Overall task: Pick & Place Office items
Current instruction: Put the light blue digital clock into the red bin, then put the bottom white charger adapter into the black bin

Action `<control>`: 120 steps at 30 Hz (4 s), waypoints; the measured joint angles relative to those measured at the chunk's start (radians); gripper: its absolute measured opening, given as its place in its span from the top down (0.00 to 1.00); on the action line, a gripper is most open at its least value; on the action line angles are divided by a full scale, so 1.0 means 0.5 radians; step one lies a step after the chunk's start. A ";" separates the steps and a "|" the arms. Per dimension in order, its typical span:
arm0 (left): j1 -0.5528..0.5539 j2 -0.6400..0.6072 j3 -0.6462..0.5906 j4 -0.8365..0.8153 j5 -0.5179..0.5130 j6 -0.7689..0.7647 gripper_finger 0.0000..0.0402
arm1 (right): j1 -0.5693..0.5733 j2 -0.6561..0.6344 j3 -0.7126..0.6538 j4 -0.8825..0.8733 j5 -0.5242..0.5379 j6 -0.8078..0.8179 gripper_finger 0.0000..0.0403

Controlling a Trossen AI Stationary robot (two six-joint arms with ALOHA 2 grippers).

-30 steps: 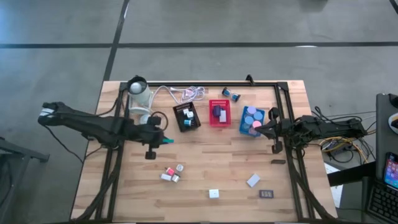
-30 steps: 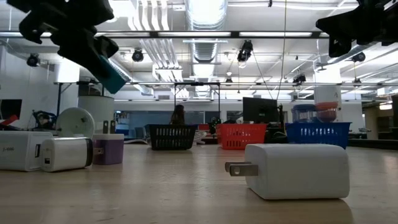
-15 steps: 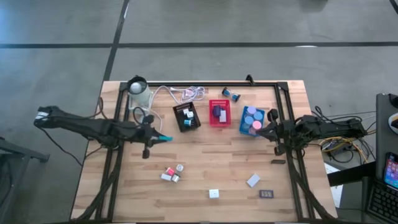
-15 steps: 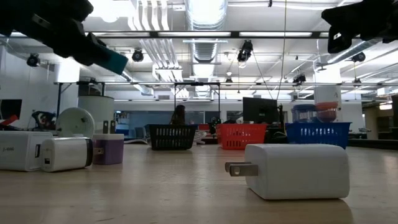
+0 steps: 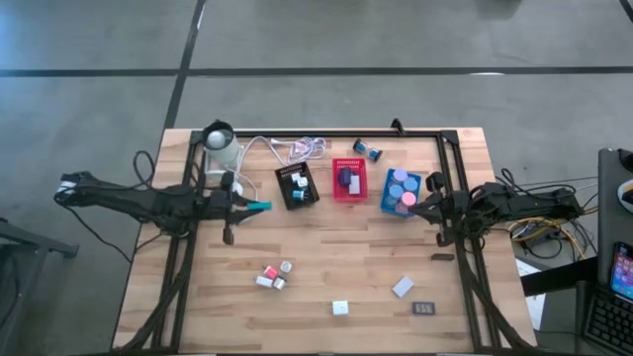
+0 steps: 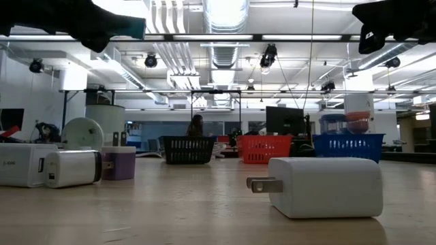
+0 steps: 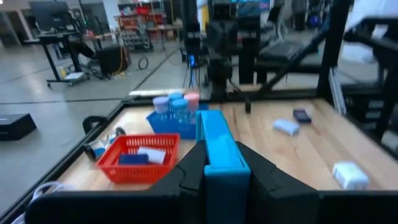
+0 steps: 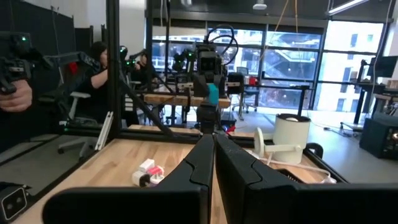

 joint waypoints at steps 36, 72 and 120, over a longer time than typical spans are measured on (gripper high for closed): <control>0.511 1.537 0.727 0.595 0.398 -0.135 0.86 | -0.001 0.013 0.000 -0.023 0.214 0.020 0.97; 0.832 2.797 1.941 -0.208 0.632 0.002 0.86 | -0.001 0.034 -0.001 -0.038 0.211 0.018 0.97; 0.926 3.170 2.384 -0.580 0.531 0.125 0.59 | -0.001 0.045 -0.001 -0.036 0.212 -0.047 0.97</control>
